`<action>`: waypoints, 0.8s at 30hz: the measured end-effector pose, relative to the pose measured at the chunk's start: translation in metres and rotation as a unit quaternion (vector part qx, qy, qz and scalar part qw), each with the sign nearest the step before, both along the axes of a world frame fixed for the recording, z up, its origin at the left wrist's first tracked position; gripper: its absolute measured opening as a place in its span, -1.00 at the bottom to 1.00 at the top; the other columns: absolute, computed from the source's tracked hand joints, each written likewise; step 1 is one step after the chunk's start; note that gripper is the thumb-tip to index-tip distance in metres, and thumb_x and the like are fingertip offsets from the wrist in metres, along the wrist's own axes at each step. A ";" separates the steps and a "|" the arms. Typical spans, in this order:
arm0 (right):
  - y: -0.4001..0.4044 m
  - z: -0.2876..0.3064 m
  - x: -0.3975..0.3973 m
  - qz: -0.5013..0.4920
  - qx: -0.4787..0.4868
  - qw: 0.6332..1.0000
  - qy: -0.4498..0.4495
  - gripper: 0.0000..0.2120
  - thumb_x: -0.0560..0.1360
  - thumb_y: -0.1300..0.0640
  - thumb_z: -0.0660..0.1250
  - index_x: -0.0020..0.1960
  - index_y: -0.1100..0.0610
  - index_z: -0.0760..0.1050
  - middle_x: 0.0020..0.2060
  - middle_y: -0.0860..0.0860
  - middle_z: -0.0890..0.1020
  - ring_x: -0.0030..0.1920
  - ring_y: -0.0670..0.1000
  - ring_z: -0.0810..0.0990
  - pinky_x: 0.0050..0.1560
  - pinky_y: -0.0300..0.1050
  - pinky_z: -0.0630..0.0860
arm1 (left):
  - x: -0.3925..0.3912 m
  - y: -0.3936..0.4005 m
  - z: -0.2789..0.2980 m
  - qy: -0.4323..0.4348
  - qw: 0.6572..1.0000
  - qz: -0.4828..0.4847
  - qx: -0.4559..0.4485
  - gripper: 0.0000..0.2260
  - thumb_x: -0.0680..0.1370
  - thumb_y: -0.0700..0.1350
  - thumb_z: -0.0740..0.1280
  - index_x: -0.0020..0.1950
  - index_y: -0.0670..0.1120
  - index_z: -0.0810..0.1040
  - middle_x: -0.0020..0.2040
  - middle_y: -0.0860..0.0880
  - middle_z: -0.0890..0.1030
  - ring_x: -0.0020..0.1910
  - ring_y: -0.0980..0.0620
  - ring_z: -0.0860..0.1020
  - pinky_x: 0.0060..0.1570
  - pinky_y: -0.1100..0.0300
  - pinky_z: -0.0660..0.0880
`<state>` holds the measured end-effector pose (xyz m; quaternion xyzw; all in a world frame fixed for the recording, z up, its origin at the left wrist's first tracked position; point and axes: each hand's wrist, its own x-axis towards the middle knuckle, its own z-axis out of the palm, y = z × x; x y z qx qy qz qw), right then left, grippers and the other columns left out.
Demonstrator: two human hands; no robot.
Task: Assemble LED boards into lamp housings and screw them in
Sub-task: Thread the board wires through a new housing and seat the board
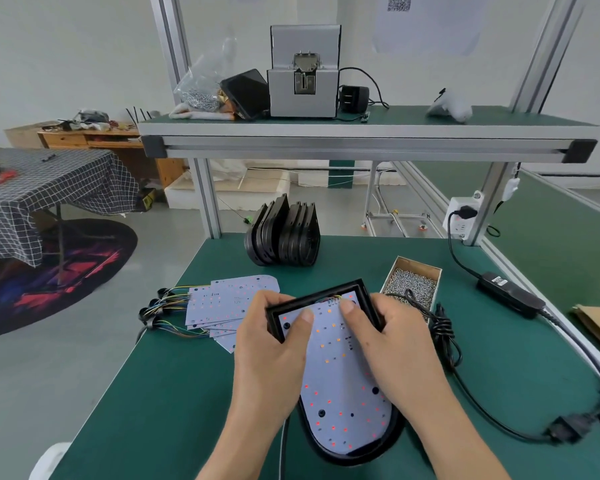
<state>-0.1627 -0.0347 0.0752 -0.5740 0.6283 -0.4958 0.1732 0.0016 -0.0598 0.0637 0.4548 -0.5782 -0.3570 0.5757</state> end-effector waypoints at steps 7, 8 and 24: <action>-0.004 -0.008 0.000 -0.012 0.000 0.999 -0.053 -0.52 0.58 -0.15 0.39 -0.35 0.05 0.29 -0.49 -0.17 0.31 -0.44 -0.14 0.23 -0.42 -0.23 0.26 | -0.005 0.005 -0.001 0.097 0.993 -0.003 0.073 -0.77 0.42 0.15 0.45 0.04 0.16 0.63 -0.18 0.15 0.69 -0.30 0.19 0.56 -0.27 0.39 0.50; -0.004 -0.010 -0.001 -0.017 0.000 0.998 -0.068 -0.53 0.58 -0.15 0.39 -0.34 0.08 0.32 -0.48 -0.16 0.32 -0.44 -0.13 0.24 -0.42 -0.23 0.25 | -0.005 0.005 -0.001 0.110 0.990 -0.016 0.088 -0.76 0.41 0.16 0.45 0.05 0.15 0.63 -0.14 0.14 0.70 -0.28 0.18 0.58 -0.26 0.37 0.52; 0.005 -0.011 -0.004 0.034 0.042 0.989 -0.137 -0.45 0.50 -0.44 0.26 0.10 0.01 0.63 0.07 -0.27 0.61 0.05 -0.30 0.55 0.21 -0.16 0.46 | 0.000 0.006 -0.001 -0.021 0.997 0.013 0.071 -0.87 0.65 0.06 0.32 -0.09 0.14 0.53 -0.39 0.16 0.47 -0.43 0.16 0.33 -0.40 0.36 0.35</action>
